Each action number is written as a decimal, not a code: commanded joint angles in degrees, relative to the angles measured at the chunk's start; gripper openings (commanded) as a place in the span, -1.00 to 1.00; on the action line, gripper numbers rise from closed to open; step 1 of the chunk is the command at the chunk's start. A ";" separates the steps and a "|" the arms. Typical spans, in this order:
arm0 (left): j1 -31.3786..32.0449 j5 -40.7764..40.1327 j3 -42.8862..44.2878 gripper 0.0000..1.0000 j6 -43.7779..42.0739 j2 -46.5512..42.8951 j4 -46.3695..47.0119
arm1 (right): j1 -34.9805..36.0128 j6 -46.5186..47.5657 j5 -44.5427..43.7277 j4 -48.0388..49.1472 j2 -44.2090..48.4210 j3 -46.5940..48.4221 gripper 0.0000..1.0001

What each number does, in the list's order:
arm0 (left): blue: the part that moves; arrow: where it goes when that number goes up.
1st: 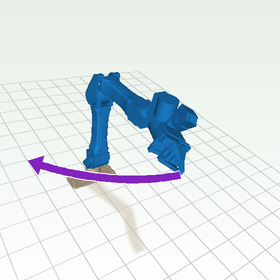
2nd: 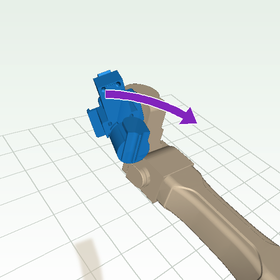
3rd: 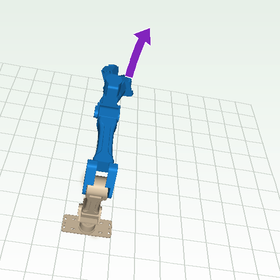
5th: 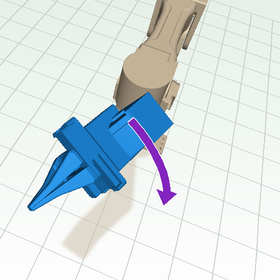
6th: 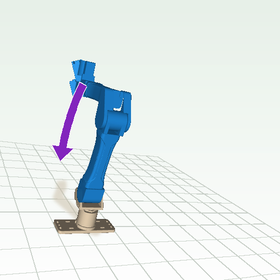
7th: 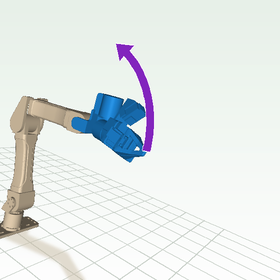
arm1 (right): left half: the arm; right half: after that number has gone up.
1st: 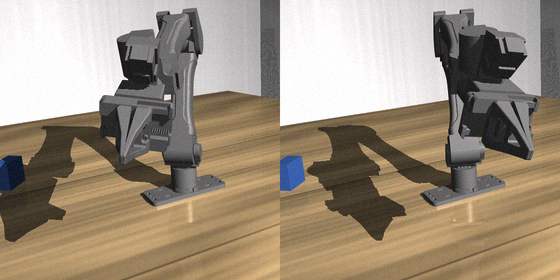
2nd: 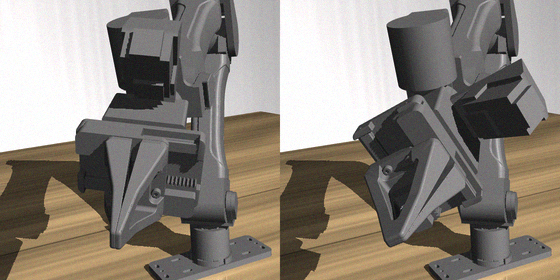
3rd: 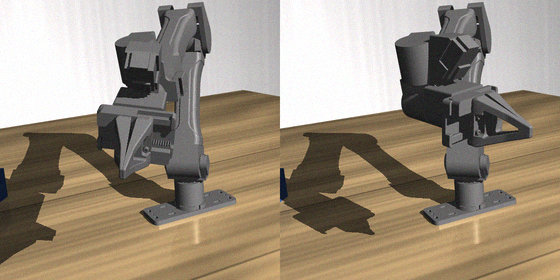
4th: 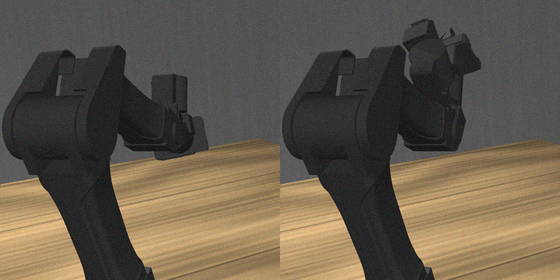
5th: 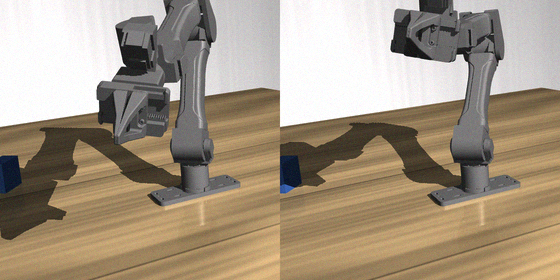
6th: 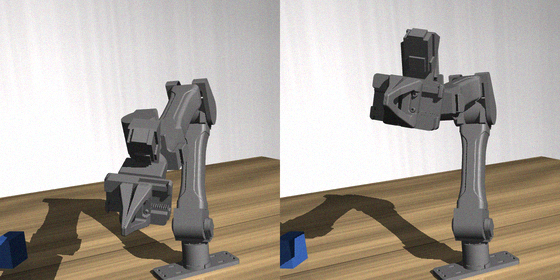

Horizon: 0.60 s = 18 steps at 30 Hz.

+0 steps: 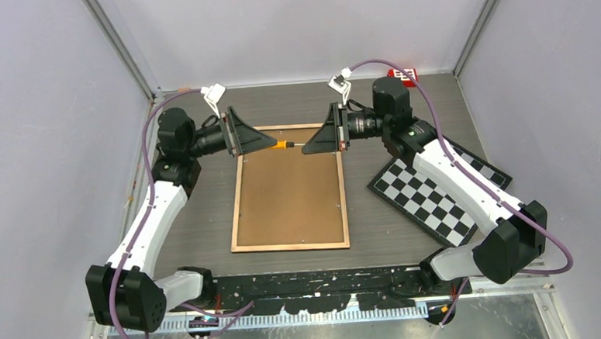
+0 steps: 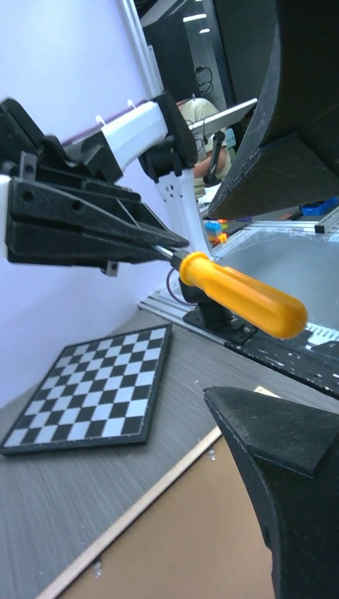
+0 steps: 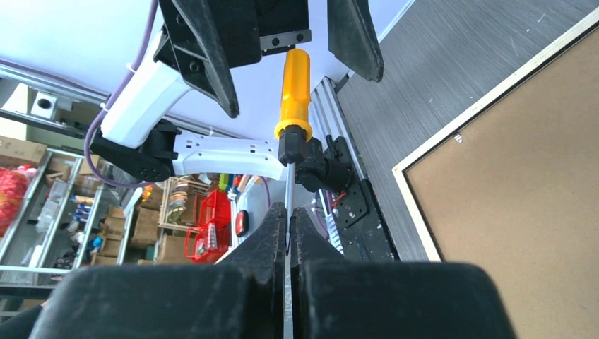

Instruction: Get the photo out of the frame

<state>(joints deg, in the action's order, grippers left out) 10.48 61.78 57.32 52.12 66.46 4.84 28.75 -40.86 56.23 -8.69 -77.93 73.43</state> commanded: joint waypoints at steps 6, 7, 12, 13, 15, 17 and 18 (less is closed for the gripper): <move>1.30 4.10 -0.36 0.50 13.83 1.92 18.86 | 0.87 -3.46 0.13 8.34 1.69 -1.28 -0.99; 1.37 4.33 -0.55 0.48 13.99 1.87 19.08 | 0.84 -3.52 0.22 8.44 1.60 -1.22 -0.99; 1.60 6.08 -0.80 0.39 14.54 2.05 19.56 | 0.84 -2.95 0.04 8.46 1.55 -0.65 -0.99; 1.71 6.51 -0.66 0.37 14.39 2.11 20.10 | 0.80 -2.99 -0.03 8.47 1.49 -0.79 -0.99; 1.67 6.37 -0.62 0.34 14.10 2.25 20.12 | 0.81 -3.20 0.25 10.19 1.27 -1.04 -0.99; 1.77 5.96 -0.79 0.32 13.98 2.44 20.17 | 0.83 -3.50 0.52 10.52 1.29 -1.01 -0.99; 1.78 5.82 -0.80 0.31 14.04 2.57 20.20 | 0.94 -3.52 0.55 10.53 1.33 -1.08 -0.99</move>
<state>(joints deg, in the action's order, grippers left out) 11.97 66.30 56.31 65.67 68.82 21.32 29.30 -43.83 56.25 -2.63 -77.95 72.31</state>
